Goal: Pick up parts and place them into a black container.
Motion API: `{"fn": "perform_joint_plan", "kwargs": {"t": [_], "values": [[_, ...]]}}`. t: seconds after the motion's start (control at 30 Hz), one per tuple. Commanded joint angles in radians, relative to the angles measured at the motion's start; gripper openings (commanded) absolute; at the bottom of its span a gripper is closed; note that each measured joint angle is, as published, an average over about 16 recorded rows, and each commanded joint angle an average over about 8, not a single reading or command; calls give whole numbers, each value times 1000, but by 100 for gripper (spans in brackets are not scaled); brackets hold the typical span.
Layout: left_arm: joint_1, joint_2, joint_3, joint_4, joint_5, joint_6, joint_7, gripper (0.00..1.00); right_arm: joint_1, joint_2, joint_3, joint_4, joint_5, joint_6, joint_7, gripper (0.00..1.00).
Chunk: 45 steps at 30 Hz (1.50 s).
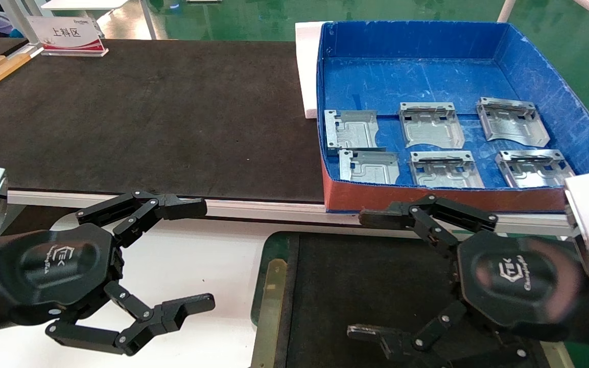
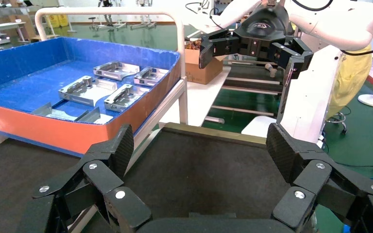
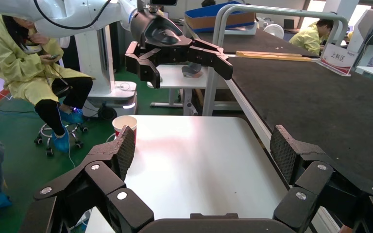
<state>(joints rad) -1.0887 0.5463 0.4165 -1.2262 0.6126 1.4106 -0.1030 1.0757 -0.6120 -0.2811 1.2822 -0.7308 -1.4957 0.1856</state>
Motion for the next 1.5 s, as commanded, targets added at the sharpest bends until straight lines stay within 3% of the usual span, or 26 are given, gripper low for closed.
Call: {"fn": "perform_joint_plan", "kwargs": {"t": [0.03,0.33,0.37,0.6,0.63,1.5], "values": [[0,0,0,0,0,0,0,100,0,0,0,0,0,0,0,100],[0,0,0,0,0,0,0,100,0,0,0,0,0,0,0,100],[0,0,0,0,0,0,0,92,0,0,0,0,0,0,0,100],[0,0,0,0,0,0,0,4,0,0,0,0,0,0,0,100],[0,0,0,0,0,0,0,0,0,0,0,0,0,0,0,100],[0,0,0,0,0,0,0,0,0,0,0,0,0,0,0,100]]}}
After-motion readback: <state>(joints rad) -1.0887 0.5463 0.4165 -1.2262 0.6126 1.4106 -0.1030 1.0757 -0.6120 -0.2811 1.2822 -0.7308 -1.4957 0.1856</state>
